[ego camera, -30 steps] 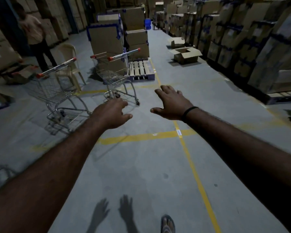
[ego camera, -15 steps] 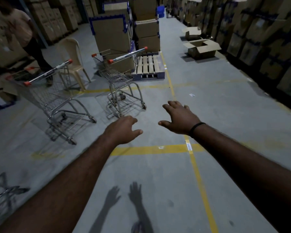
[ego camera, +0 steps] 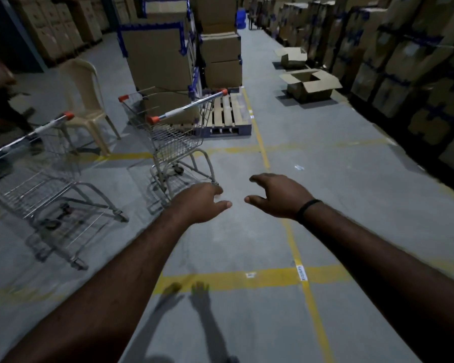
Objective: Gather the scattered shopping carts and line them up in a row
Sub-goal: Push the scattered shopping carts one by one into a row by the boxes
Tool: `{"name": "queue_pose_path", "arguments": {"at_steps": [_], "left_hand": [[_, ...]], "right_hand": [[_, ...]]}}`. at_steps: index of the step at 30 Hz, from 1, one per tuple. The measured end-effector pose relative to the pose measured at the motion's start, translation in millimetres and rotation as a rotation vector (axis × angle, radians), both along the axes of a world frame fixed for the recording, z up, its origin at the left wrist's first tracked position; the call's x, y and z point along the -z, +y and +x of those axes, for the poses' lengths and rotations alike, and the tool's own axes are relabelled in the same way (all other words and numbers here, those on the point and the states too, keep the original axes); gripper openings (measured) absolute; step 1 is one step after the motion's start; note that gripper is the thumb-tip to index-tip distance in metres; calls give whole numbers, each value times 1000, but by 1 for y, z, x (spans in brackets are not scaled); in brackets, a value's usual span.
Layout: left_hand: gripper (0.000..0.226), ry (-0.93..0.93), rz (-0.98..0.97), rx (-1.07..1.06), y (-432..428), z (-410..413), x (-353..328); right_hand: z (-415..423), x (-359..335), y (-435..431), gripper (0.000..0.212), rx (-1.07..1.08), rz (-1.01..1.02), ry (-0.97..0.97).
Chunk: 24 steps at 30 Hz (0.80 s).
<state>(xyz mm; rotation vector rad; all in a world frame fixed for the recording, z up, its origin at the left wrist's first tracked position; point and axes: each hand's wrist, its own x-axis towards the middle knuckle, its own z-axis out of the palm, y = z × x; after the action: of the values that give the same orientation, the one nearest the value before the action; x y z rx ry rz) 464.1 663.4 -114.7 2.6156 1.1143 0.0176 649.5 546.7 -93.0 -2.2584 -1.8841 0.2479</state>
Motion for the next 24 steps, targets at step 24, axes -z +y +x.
{"name": "queue_pose_path", "arguments": {"at_steps": [24], "left_hand": [[49,-93,-40,-414,471,121,3]], "right_hand": [[164,23,545,63,-238,-64,57]]}}
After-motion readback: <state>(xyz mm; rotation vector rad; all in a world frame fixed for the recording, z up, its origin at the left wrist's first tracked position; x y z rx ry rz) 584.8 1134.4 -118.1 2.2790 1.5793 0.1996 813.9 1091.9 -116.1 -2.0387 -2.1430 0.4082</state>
